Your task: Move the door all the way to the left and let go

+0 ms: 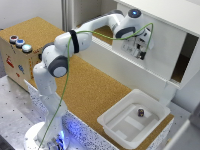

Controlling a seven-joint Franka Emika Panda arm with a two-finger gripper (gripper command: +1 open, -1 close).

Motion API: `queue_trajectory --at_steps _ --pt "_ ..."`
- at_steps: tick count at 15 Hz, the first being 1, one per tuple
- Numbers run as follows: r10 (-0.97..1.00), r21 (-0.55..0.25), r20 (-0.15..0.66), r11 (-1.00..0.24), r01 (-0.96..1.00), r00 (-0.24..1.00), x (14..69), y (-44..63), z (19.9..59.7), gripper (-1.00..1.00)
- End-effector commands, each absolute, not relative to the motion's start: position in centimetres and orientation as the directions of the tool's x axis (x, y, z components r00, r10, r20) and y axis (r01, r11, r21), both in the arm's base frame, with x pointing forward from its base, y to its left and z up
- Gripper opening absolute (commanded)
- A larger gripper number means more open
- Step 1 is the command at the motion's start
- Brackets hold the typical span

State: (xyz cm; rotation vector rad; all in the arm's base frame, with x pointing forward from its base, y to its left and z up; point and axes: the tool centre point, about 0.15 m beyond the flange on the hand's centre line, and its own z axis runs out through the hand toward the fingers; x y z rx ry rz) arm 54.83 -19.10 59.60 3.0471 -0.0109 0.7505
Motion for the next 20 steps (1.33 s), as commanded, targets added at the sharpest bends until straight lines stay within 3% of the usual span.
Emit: queue_trajectory --at_steps 1,20 --pt "0.000 0.110 0.536 -0.992 -0.070 0.844 58.3 -11.4 58.6 -1.00" --pt "0.195 0.147 0.526 -0.980 0.137 0.828 63.3 8.7 59.6 -1.00"
